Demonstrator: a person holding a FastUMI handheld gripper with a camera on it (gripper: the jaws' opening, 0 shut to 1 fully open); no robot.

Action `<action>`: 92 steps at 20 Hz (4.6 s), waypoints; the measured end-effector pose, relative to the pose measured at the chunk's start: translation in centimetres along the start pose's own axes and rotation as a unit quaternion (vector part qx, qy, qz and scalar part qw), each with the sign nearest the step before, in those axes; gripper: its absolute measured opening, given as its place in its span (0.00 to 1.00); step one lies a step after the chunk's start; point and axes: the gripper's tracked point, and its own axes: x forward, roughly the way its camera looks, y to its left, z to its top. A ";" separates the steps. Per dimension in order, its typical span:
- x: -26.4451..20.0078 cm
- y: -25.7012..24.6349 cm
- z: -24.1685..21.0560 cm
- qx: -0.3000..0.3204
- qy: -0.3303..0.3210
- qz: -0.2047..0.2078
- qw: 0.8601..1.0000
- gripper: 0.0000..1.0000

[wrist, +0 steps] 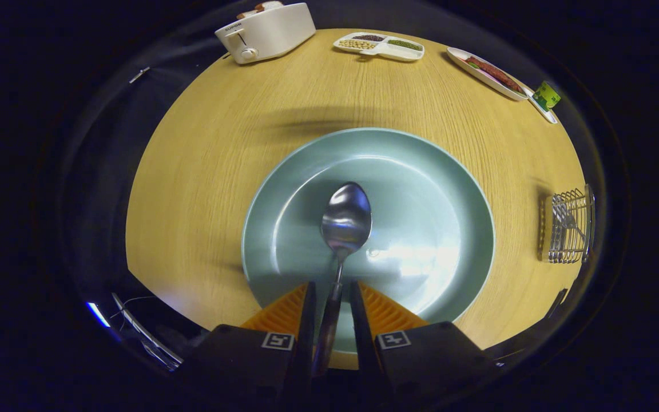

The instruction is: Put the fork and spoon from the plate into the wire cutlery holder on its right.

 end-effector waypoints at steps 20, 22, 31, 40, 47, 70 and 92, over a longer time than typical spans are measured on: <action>-7.1 -5.1 2.2 0.033 -0.045 0.107 0.993 0.08; -8.6 -5.3 2.5 0.045 -0.050 0.115 0.991 0.08; -16.8 -11.9 3.0 0.038 -0.066 0.113 0.991 0.08; -20.2 -23.2 3.1 0.026 -0.004 0.084 0.996 0.08; -18.3 -28.2 3.3 0.027 0.057 0.065 0.996 0.08; -24.8 -26.3 11.2 0.047 -0.171 0.065 0.982 0.99; -49.3 -16.7 12.9 -0.021 -0.613 0.039 0.789 0.99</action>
